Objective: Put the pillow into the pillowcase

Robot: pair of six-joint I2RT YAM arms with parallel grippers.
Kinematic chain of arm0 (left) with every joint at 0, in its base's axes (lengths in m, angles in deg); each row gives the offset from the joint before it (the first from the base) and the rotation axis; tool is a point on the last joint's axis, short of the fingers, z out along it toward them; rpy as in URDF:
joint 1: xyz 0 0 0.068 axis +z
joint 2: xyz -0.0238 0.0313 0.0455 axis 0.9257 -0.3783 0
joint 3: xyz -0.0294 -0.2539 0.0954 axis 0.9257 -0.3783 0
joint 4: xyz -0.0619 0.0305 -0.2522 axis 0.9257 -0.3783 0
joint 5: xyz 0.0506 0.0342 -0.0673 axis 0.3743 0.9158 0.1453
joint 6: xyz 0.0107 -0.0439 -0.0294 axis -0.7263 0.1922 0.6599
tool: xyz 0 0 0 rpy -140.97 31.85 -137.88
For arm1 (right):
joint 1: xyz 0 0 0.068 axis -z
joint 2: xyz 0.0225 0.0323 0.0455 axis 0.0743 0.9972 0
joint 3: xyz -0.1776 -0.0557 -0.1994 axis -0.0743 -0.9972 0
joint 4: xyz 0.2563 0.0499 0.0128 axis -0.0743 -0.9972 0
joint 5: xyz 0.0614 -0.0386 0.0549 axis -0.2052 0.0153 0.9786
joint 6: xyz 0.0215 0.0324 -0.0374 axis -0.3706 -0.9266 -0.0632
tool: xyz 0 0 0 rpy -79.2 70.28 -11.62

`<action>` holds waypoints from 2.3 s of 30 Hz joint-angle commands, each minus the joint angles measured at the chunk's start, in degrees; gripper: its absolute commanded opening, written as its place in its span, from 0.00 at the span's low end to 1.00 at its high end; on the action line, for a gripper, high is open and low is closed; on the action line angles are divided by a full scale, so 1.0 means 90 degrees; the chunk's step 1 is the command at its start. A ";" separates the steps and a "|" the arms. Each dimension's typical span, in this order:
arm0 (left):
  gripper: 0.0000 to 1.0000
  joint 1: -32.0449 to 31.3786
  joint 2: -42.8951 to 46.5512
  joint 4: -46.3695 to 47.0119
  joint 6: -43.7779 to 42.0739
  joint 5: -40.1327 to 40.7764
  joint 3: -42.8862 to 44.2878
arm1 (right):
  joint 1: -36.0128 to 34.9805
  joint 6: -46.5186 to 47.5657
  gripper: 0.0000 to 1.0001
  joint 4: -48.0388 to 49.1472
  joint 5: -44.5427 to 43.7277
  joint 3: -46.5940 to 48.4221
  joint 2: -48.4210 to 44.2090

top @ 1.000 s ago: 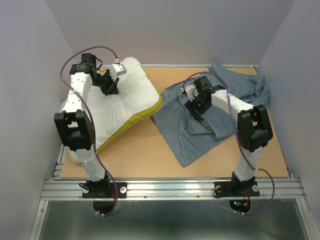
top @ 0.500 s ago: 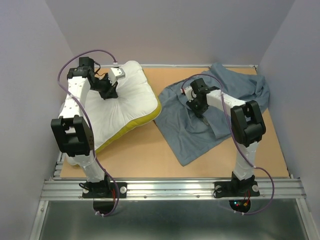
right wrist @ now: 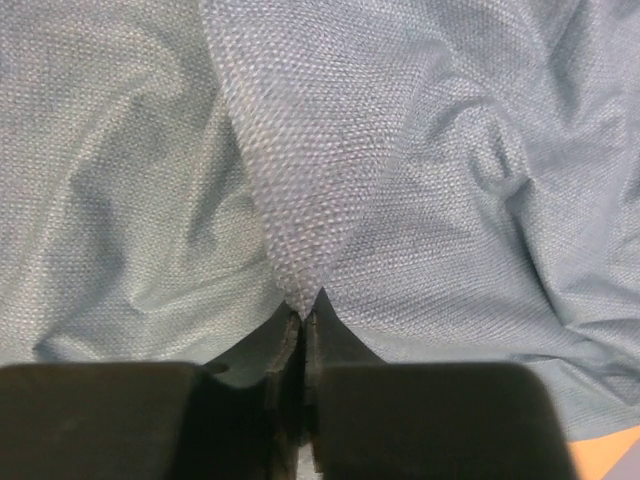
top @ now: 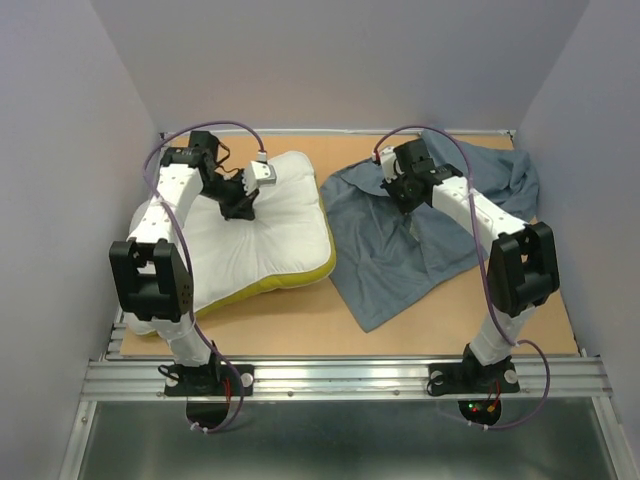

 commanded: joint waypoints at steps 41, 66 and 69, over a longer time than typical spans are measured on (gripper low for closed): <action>0.00 -0.2690 -0.2846 0.5130 0.6690 0.0098 0.2464 | 0.0863 -0.1397 0.01 0.0468 0.2147 -0.1500 -0.2261; 0.00 -0.4065 -0.1291 0.8187 1.0628 0.3214 0.0001 | 0.0863 -0.2383 0.01 0.0488 0.3651 -0.0836 -0.1558; 0.00 -0.4046 -0.1691 0.8255 1.0893 0.3060 0.0020 | 0.0863 -0.2412 0.00 0.0517 0.3651 -0.0817 -0.1538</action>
